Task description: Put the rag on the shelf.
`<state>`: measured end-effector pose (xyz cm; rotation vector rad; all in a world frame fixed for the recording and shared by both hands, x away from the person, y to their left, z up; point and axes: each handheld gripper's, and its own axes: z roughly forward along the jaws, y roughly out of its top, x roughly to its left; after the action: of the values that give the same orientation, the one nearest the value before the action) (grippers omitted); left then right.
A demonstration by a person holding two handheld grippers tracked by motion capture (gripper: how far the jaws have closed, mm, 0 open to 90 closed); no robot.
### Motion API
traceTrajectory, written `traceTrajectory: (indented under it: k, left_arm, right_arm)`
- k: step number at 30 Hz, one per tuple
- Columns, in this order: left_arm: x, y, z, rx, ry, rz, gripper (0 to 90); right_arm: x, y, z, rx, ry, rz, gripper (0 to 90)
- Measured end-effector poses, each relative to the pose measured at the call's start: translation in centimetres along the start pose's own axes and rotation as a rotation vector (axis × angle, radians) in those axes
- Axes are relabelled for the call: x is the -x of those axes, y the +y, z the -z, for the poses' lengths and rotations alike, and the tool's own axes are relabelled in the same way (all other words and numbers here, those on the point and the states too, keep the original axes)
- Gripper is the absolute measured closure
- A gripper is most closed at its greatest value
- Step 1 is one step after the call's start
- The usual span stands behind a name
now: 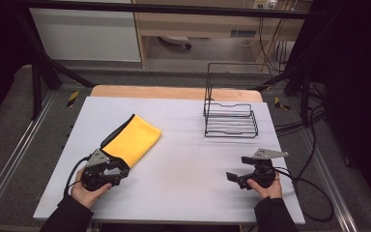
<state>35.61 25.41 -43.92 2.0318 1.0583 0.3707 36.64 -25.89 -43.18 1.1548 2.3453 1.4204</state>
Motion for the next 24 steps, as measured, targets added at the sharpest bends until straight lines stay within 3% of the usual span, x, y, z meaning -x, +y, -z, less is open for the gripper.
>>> traceTrajectory:
  k: [3, 9, 12, 18, 21, 24]
  left_arm:
    - [-0.1, 0.0, -0.7, -0.024, 0.022, -0.002, 45.0]
    - [-0.4, 0.2, -1.7, -0.017, 0.068, 0.021, 52.1]
    - [-0.3, 0.4, -2.0, -0.022, 0.094, 0.010, 57.3]
    - [-0.4, 0.7, -2.3, -0.017, 0.096, 0.050, 68.0]
    - [-0.3, 0.9, -2.5, -0.016, 0.087, 0.057, 79.4]
    - [-0.2, 1.1, -2.3, -0.010, 0.098, 0.052, 83.0]
  right_arm:
    - [0.0, 0.0, 0.0, 0.000, -0.001, 0.001, 0.7]
    - [0.0, 0.0, -0.1, 0.000, 0.002, -0.001, 0.7]
    - [0.0, 0.0, -0.1, -0.002, 0.001, -0.001, 0.7]
    - [0.0, 0.0, -0.1, -0.001, 0.000, -0.002, 0.7]
    - [0.0, 0.0, -0.2, -0.001, 0.002, 0.000, 0.7]
    - [0.0, 0.0, -0.1, 0.001, 0.001, -0.001, 0.7]
